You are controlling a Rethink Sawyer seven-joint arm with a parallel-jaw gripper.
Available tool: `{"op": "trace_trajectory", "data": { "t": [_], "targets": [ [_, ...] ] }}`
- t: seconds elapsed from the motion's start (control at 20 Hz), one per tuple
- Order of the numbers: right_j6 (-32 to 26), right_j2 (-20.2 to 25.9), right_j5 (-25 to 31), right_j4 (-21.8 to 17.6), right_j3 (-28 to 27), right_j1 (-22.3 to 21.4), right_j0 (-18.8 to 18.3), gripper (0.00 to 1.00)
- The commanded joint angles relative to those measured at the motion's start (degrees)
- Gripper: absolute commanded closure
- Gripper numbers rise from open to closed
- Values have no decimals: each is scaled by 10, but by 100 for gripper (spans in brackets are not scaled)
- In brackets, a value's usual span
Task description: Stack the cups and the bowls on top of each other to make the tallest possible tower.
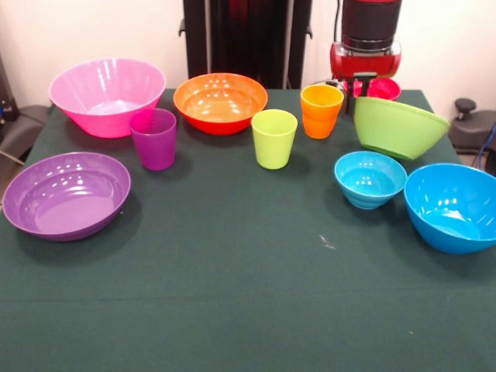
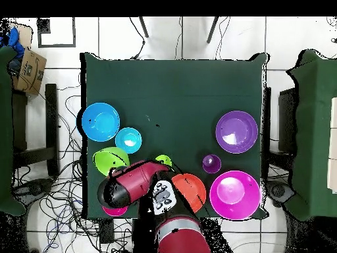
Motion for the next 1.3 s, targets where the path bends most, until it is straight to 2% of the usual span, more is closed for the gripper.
{"op": "trace_trajectory", "data": {
  "t": [0.05,0.7,1.3],
  "targets": [
    [-14,68,64,20,20,-2,-8,100],
    [2,54,111,51,49,-45,13,100],
    [-25,75,129,54,58,-61,-13,100]
  ]
}}
